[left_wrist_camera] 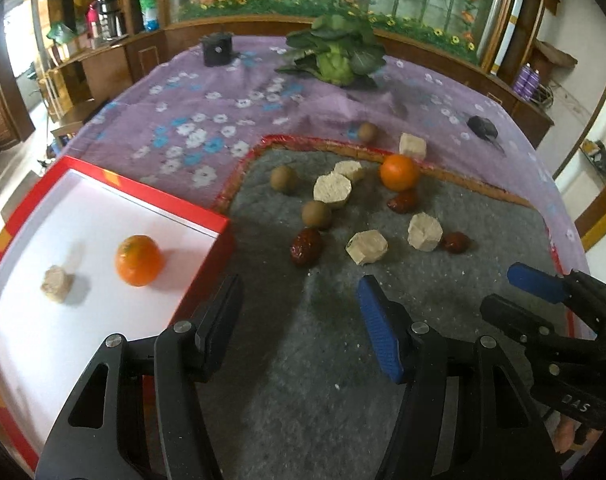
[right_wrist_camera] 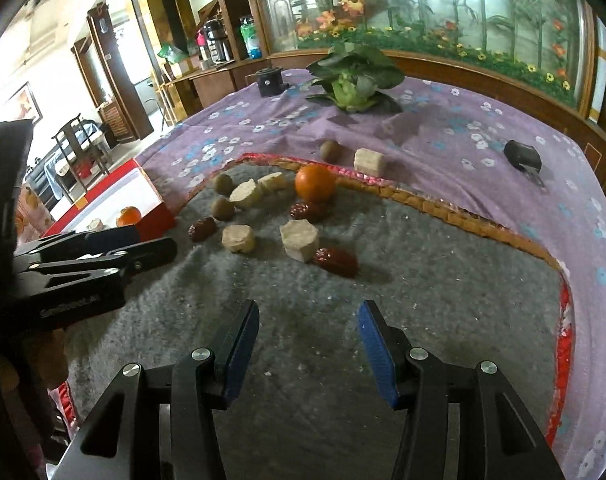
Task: Organize fruits
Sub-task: 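Move both grippers back over the felt mat toward the remaining items, then grasp a red date with the left gripper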
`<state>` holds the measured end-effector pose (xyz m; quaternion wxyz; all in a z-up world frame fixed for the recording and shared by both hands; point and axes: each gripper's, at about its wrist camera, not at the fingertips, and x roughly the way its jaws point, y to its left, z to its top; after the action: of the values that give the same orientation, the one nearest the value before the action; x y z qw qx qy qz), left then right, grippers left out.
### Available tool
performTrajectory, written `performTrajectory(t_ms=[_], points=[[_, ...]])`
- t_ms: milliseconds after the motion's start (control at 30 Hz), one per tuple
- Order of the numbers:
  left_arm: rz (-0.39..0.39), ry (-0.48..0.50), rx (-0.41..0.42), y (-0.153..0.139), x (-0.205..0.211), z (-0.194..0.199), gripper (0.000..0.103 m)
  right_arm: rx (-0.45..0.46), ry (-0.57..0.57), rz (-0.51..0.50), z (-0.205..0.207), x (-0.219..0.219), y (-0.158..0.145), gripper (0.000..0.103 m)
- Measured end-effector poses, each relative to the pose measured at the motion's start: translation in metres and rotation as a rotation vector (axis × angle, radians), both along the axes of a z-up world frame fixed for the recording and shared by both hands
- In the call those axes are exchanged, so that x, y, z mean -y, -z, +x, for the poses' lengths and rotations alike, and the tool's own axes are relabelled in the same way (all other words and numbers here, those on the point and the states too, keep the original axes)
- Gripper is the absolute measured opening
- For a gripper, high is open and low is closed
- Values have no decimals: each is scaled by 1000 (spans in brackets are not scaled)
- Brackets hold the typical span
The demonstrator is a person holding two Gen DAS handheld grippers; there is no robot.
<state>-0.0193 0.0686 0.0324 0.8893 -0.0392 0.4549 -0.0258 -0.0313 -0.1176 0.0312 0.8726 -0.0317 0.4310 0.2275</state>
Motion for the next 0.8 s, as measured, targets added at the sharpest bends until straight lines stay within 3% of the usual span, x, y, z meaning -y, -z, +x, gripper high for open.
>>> performTrajectory(t_ms=[167, 367, 400, 467, 500, 600, 700, 800], points=[[-9, 53, 12, 5, 1, 9, 60, -9, -2, 14, 4, 2, 4, 51], [39, 109, -7, 15, 9, 24, 59, -4, -13, 9, 7, 0, 7, 51], [40, 115, -10, 17, 8, 27, 56, -1, -13, 6, 8, 0, 7, 51], [38, 126, -21, 20, 8, 32, 34, 2, -17, 6, 9, -1, 6, 51], [37, 133, -30, 22, 8, 35, 31, -1, -21, 9, 10, -2, 6, 51], [50, 150, -19, 24, 8, 37, 28, -12, -53, 31, 12, -7, 4, 51], [24, 144, -15, 21, 4, 34, 18, -17, -93, 43, 12, -18, 3, 51], [43, 131, 12, 14, 1, 26, 18, -21, -119, 29, 15, -33, 5, 51]])
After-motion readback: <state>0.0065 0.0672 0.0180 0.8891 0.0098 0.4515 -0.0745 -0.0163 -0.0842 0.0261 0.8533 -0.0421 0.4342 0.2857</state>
